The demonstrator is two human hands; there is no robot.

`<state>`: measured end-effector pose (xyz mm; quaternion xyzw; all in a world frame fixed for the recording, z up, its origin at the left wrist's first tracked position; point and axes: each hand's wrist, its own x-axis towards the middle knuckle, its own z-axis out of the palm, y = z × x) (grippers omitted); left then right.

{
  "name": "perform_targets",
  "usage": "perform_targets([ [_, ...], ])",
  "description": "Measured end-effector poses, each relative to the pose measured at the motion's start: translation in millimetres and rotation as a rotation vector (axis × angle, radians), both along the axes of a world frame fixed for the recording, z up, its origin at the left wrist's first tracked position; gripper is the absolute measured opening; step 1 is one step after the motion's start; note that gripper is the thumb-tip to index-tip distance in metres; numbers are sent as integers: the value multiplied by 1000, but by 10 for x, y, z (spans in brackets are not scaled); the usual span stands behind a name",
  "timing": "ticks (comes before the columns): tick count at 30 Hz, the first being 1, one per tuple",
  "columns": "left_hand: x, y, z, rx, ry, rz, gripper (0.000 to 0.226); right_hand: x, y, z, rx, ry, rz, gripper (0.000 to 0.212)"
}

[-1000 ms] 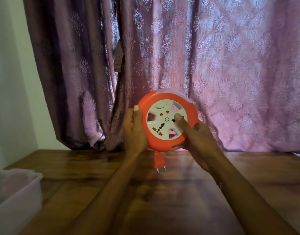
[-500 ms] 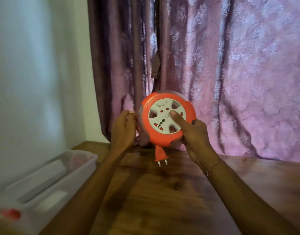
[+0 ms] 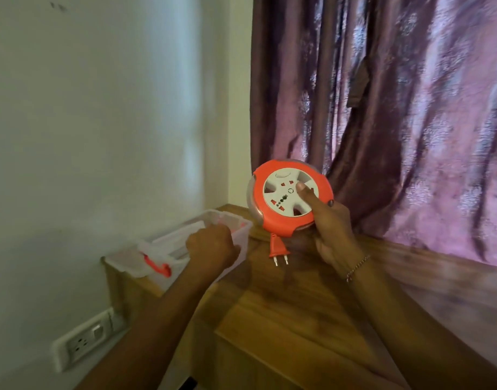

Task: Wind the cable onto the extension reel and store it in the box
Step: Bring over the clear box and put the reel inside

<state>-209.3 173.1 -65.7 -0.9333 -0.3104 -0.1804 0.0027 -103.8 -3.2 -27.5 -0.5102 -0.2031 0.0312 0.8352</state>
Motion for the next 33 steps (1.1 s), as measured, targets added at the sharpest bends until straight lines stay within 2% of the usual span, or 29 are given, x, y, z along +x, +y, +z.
perform_targets([
  [3,-41,31,-106,80,48,-51,35,-33,95,-20,0,13,28,44],
  [6,-28,74,-110,61,22,-114,32,-35,78,-10,-11,6,30,42],
  [9,49,60,-85,68,6,-320,33,-4,-51,18,-25,8,8,44],
  [12,213,-78,-59,-40,26,-511,34,62,-271,50,-39,37,-12,45],
  [22,976,-1194,-3,-56,54,-922,34,321,-1468,160,-51,69,-199,59],
  [29,1260,-2204,-17,-95,25,-1165,31,382,-2285,160,-49,72,-342,55],
  [31,1305,-2412,-21,-52,16,-1196,33,399,-2463,161,-51,60,-354,49],
  [33,1366,-2515,-32,74,-15,-1193,45,438,-2617,164,-55,41,-375,45],
])
